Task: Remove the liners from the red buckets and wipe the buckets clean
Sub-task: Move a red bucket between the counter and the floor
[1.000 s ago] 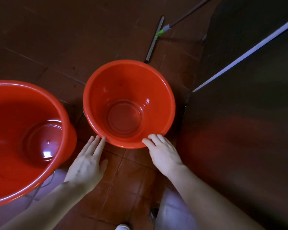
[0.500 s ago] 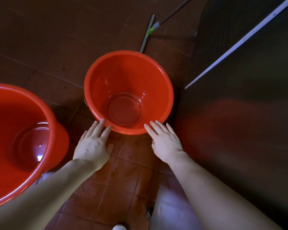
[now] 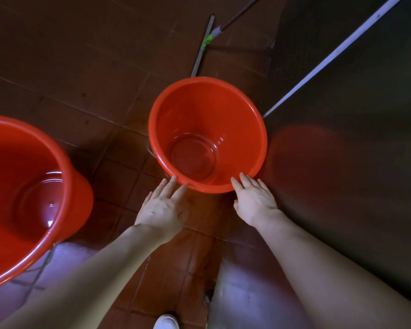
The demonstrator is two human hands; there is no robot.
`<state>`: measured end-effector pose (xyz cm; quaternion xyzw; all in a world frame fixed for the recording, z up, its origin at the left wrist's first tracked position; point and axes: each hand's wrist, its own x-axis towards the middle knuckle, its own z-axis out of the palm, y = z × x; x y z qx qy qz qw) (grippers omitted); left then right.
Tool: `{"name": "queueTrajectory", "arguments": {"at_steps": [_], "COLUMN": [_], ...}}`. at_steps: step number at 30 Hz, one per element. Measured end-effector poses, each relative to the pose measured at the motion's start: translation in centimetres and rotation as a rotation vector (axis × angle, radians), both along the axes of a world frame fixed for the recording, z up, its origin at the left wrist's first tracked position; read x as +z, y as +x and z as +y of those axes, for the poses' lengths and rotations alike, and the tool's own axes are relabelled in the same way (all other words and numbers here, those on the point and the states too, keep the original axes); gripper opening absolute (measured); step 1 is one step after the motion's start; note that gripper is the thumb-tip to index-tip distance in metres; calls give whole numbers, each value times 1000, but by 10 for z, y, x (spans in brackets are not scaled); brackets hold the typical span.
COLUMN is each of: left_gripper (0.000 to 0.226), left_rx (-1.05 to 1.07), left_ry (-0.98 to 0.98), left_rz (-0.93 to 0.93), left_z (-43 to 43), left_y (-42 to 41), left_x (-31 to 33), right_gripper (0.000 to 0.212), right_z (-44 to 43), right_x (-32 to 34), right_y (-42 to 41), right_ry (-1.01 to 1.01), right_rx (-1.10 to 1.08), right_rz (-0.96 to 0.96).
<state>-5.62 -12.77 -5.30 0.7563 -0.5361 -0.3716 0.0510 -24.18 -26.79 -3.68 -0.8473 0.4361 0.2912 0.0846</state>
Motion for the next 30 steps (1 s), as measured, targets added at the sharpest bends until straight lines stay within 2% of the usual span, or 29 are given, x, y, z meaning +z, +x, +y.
{"name": "queueTrajectory", "arguments": {"at_steps": [4,9,11,15,18,21,25,30], "left_gripper": [68,49,51,68,72,65,33,65], "left_rx": [94,187,224,308,342,372,379,215], "left_ry": [-65,-340,-298,-169,-72,-20,41,6], "left_rz": [-66,-196,-236,-269,-280,-288,-216,-174], "left_z": [33,100,134,205,253,295,345,378], "left_y": [36,100,123,163,183,199,219,231], "left_x": [13,36,42,41,36,32,24,9], "right_gripper": [65,65,66,65,61,62,62,62], "right_z": [27,87,117,187,231,266,295,305], "right_x": [10,25,29,36,31,19,7,4], "right_y": [38,121,158,225,255,271,270,260], "right_ry": [-5,61,99,171,202,202,202,180], "right_rx": [75,256,331,438,515,563,499,474], "right_rz": [-128,-315,-368,-448,-405,-292,-152,-148]}}
